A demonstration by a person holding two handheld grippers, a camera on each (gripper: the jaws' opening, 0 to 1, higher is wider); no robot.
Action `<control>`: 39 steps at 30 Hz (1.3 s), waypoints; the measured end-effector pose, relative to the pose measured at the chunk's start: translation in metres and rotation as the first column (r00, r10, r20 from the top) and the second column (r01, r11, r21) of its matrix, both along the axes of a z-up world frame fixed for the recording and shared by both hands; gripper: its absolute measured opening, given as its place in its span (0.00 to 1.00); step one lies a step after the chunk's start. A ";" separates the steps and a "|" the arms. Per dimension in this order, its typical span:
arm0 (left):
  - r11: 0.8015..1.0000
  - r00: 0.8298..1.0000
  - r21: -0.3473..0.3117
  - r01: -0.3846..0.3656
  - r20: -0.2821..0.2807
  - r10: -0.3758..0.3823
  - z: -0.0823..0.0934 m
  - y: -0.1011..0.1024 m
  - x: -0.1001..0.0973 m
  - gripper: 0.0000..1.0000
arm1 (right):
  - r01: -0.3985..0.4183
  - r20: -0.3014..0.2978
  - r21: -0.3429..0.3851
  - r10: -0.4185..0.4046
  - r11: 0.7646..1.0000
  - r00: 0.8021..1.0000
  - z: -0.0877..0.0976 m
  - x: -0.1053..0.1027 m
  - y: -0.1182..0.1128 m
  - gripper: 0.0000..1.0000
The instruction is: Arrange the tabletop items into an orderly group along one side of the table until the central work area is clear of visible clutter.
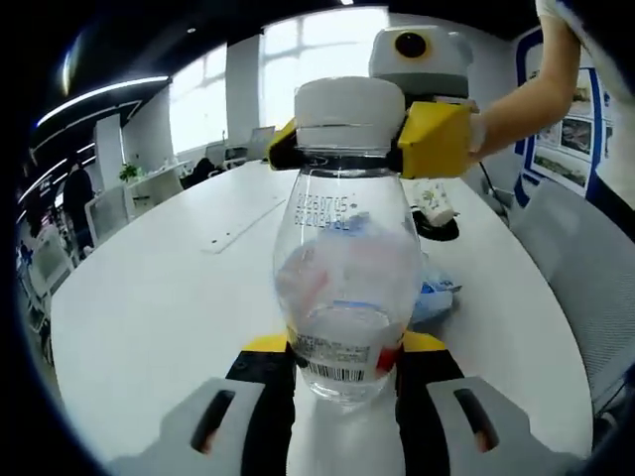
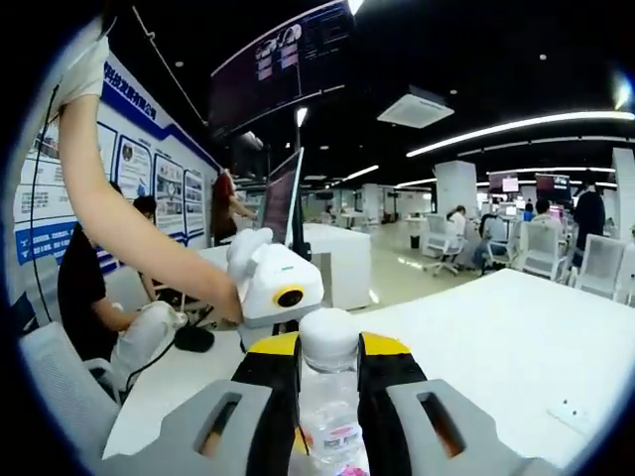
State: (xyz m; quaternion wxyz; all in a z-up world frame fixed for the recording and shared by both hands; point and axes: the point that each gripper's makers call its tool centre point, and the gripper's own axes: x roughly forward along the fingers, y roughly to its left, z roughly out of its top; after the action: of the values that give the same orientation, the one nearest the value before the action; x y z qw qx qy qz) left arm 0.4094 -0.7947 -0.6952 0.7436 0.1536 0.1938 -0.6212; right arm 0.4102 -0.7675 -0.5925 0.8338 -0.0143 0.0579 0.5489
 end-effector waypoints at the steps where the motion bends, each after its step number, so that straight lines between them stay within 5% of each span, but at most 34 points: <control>1: 1.000 1.000 -0.005 -0.004 0.000 0.004 0.001 -0.002 0.005 0.36 | 0.013 -0.002 0.008 -0.013 1.000 1.000 0.001 0.007 -0.002 0.17; 13: 0.999 0.999 0.033 0.035 0.019 -0.036 -0.017 -0.034 0.042 0.36 | 0.078 0.012 -0.054 -0.077 0.995 0.997 -0.015 0.037 -0.032 0.17; 39: 0.997 0.997 -0.021 0.073 0.008 -0.072 -0.017 -0.048 0.040 0.37 | 0.187 -0.010 -0.074 -0.188 0.980 0.982 -0.016 0.039 -0.044 0.17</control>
State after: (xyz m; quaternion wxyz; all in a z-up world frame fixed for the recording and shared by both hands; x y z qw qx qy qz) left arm 0.4492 -0.8424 -0.7124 0.7228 0.1552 0.1788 -0.6492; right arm 0.4493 -0.8117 -0.6084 0.8802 -0.0344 0.0858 0.4654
